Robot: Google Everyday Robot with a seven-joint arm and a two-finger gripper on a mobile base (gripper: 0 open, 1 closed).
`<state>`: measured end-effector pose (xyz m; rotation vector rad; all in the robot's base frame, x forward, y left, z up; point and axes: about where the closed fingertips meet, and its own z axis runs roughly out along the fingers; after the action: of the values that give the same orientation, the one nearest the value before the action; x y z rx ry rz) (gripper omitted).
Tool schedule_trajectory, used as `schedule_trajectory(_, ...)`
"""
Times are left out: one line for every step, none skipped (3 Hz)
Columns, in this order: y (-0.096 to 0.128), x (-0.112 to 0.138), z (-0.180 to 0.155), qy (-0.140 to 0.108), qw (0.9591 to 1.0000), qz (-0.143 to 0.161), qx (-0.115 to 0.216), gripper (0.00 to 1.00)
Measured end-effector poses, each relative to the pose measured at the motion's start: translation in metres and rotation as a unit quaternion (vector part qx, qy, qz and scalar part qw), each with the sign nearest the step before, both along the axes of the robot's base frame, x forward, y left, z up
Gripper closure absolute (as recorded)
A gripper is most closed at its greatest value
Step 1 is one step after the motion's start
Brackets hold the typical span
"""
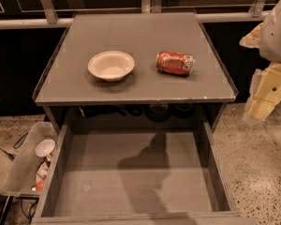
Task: Place coke can into top drawer
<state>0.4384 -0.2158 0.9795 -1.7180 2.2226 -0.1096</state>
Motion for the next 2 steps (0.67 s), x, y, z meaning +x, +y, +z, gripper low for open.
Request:
schedule_trajectory(0.003,0.01,0.0,-0.009,0.9999,0.006,0.003,0.0)
schedule_trajectory(0.004,0.045,-0.007,-0.025,0.9995,0.017,0.01,0.0)
